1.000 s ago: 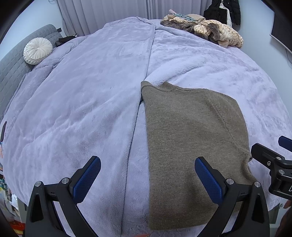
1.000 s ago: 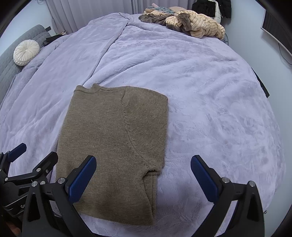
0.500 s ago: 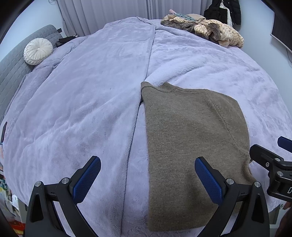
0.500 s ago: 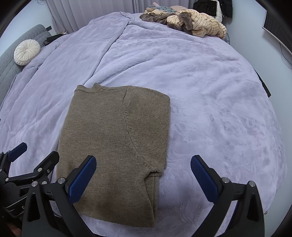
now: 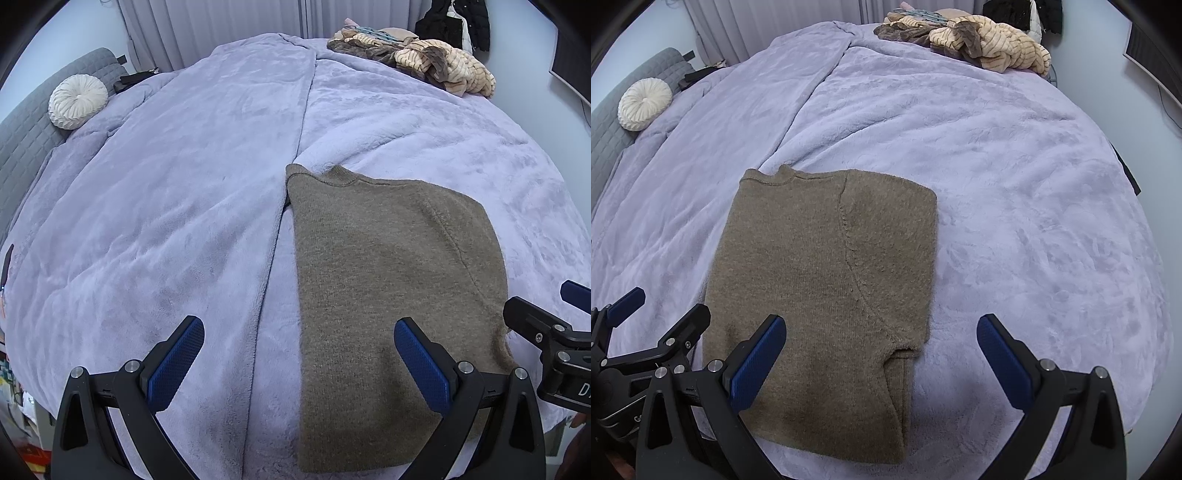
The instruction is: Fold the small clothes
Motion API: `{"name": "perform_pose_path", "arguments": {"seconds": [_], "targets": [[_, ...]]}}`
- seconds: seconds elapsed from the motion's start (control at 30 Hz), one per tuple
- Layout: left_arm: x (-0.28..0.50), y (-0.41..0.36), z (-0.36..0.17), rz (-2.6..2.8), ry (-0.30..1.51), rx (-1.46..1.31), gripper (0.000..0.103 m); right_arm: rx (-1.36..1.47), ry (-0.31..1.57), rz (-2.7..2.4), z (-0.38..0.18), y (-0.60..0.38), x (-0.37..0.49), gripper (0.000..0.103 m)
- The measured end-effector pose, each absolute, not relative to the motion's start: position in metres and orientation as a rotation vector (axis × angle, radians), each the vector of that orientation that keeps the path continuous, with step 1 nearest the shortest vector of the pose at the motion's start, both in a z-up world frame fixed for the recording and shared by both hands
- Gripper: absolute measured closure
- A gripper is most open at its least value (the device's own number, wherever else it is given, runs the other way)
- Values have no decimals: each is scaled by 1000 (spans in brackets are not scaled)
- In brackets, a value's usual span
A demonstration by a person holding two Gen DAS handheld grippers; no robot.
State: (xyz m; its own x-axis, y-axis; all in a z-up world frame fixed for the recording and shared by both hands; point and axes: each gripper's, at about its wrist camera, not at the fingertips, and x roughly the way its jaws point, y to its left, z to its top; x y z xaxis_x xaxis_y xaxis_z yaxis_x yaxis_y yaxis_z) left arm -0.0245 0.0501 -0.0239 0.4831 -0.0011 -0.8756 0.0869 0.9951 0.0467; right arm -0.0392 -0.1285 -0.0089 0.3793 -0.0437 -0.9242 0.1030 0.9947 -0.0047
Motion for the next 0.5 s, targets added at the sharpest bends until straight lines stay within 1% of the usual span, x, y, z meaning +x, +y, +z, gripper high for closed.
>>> {"name": "perform_pose_path", "arguments": {"seconds": [0.3,0.5], "targets": [[-26,52,-24,-63,1046,68,0,58,1187,-91,-14,-127,-38,0],[-27,45,-23,-76,1035,115,0,61,1190,-95,-14,-130,-36,0]]}}
